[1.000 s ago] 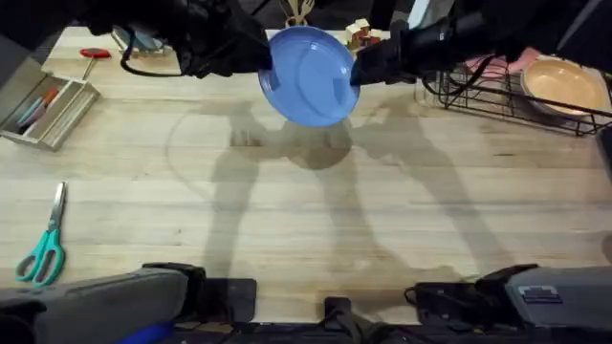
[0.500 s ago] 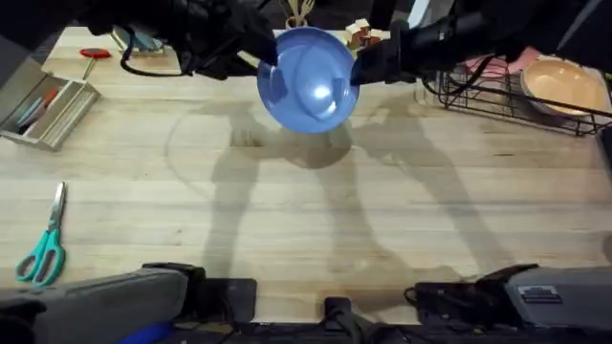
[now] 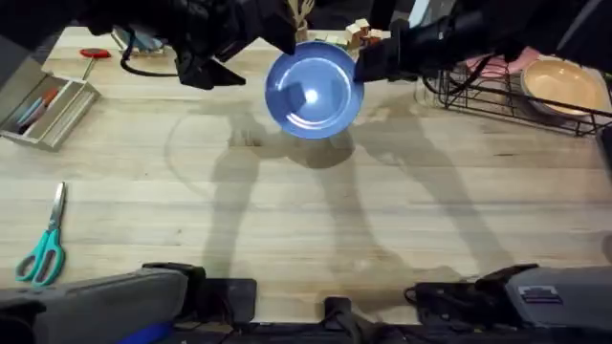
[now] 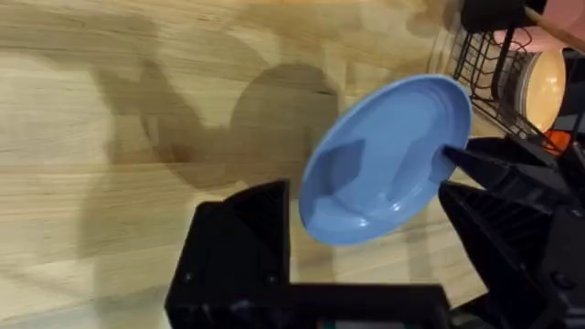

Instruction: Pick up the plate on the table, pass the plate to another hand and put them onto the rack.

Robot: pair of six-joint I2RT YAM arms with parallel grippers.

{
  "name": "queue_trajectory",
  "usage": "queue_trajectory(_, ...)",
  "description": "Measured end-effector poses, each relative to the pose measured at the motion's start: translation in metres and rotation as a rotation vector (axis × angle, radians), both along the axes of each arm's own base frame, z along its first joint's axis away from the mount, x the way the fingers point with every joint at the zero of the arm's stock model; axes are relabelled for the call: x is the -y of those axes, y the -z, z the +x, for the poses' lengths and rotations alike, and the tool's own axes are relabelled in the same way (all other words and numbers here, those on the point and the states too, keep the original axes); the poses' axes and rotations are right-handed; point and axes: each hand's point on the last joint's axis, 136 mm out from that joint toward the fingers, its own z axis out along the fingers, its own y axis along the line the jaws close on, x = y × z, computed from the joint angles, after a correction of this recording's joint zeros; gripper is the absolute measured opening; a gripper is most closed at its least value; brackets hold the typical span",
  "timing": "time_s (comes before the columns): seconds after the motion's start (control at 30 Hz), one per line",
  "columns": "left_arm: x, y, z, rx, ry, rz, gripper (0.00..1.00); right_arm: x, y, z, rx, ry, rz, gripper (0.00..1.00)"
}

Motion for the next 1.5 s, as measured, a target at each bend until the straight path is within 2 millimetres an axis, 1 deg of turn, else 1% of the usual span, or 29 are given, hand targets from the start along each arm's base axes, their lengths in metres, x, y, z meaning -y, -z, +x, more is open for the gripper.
queue_trajectory(0.2,0.000,0.000,0.000,0.000,0.000,0.000,0.993,0.014,0.001,0.012,0.057,0.023,-0.061,0.030)
queue_trajectory(0.27,0.000,0.000,0.000,0.000,0.000,0.000,0.993,0.023,-0.001,0.019,0.093,0.026,-0.083,0.030)
queue_trajectory(0.37,0.000,0.000,0.000,0.000,0.000,0.000,0.995,0.046,-0.008,0.033,0.158,0.053,-0.113,0.030)
queue_trajectory(0.47,0.000,0.000,0.000,0.000,-0.001,0.002,0.995,0.074,-0.027,0.045,0.249,0.091,-0.141,0.030)
queue_trajectory(0.57,-0.001,0.000,0.000,0.001,-0.004,0.007,0.994,0.108,-0.058,0.053,0.372,0.144,-0.174,0.030)
queue_trajectory(0.7,-0.002,0.001,0.001,0.001,-0.006,0.010,0.995,0.152,-0.099,0.054,0.515,0.233,-0.213,0.030)
queue_trajectory(0.77,-0.002,0.001,0.001,0.001,-0.007,0.010,0.995,0.172,-0.115,0.052,0.566,0.277,-0.231,0.030)
queue_trajectory(0.83,-0.002,0.001,0.001,0.001,-0.007,0.010,0.995,0.189,-0.127,0.050,0.602,0.316,-0.248,0.030)
queue_trajectory(1.0,-0.003,0.001,0.001,0.002,-0.011,0.016,0.995,0.227,-0.147,0.044,0.662,0.406,-0.285,0.030)
queue_trajectory(1.1,-0.004,0.001,0.001,0.002,-0.013,0.019,0.995,0.246,-0.157,0.040,0.687,0.454,-0.303,0.030)
queue_trajectory(1.33,-0.004,0.001,0.001,0.002,-0.013,0.019,0.995,0.285,-0.175,0.036,0.758,0.536,-0.361,0.029)
queue_trajectory(1.4,-0.004,0.001,0.001,0.002,-0.013,0.019,0.995,0.295,-0.183,0.035,0.795,0.548,-0.390,0.029)
queue_trajectory(1.5,-0.004,0.001,0.001,0.002,-0.013,0.019,0.995,0.311,-0.200,0.034,0.875,0.562,-0.451,0.029)
